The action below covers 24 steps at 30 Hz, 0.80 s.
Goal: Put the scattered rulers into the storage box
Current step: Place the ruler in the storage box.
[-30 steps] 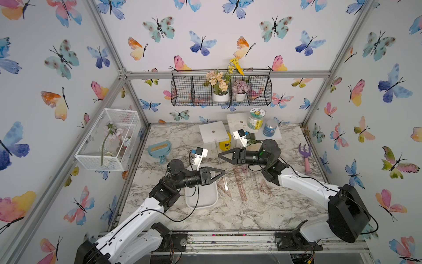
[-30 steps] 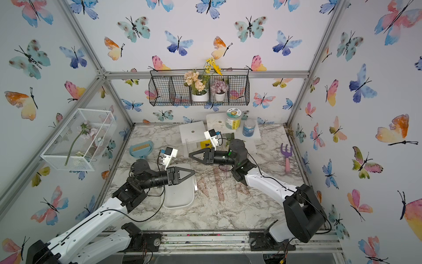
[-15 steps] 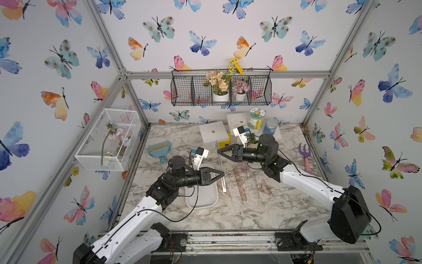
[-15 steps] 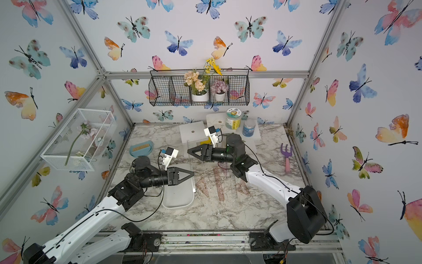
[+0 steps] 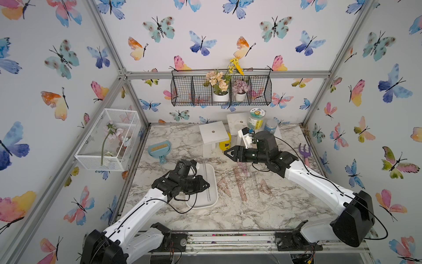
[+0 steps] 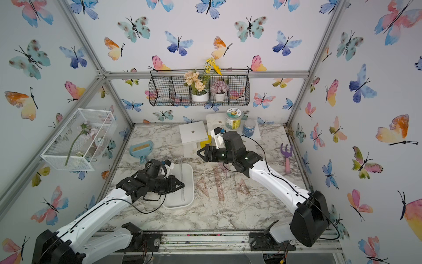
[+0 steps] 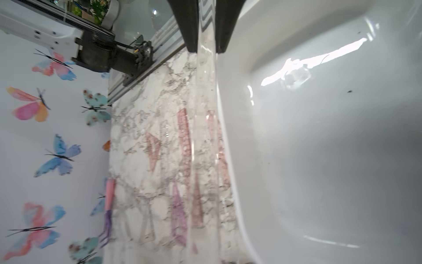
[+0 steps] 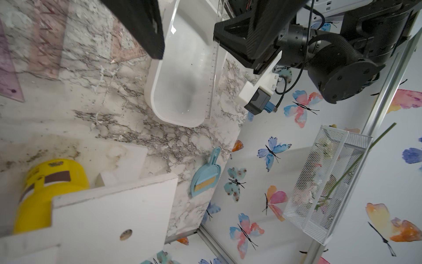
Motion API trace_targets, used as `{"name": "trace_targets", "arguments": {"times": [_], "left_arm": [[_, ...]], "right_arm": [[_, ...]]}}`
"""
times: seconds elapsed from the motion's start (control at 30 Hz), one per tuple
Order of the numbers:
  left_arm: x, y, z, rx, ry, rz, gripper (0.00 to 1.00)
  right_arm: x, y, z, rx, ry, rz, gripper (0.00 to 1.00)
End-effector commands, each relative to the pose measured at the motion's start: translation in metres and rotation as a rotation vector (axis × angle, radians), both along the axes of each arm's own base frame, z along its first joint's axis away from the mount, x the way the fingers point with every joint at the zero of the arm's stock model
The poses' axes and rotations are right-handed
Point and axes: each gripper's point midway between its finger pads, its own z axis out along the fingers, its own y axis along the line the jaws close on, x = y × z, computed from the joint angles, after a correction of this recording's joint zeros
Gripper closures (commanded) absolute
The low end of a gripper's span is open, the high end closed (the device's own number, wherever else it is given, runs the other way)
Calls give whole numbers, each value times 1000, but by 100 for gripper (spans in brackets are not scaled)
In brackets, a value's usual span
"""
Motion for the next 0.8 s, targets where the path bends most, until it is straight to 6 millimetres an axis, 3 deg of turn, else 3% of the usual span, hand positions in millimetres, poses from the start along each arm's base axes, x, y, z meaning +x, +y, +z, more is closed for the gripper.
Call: {"name": "trace_targets", "arguments": {"times": [0.0, 0.13, 0.33, 0.63, 0.67, 0.77], "left_arm": [[1, 27, -33, 192, 25, 31, 100], [12, 39, -44, 288, 25, 60, 100], [4, 40, -59, 301, 96, 62, 100], [-11, 24, -56, 135, 163, 105, 99], [-12, 25, -56, 137, 166, 106, 86], [-9, 30, -48, 165, 138, 125, 60]], "right_arm": [[-6, -13, -40, -111, 52, -17, 38], [-11, -15, -54, -123, 81, -13, 38], [-11, -24, -59, -157, 74, -43, 38], [-8, -20, -67, -168, 89, -31, 38], [-8, -18, -69, -170, 94, -28, 38], [-9, -15, -74, -172, 118, -11, 38]]}}
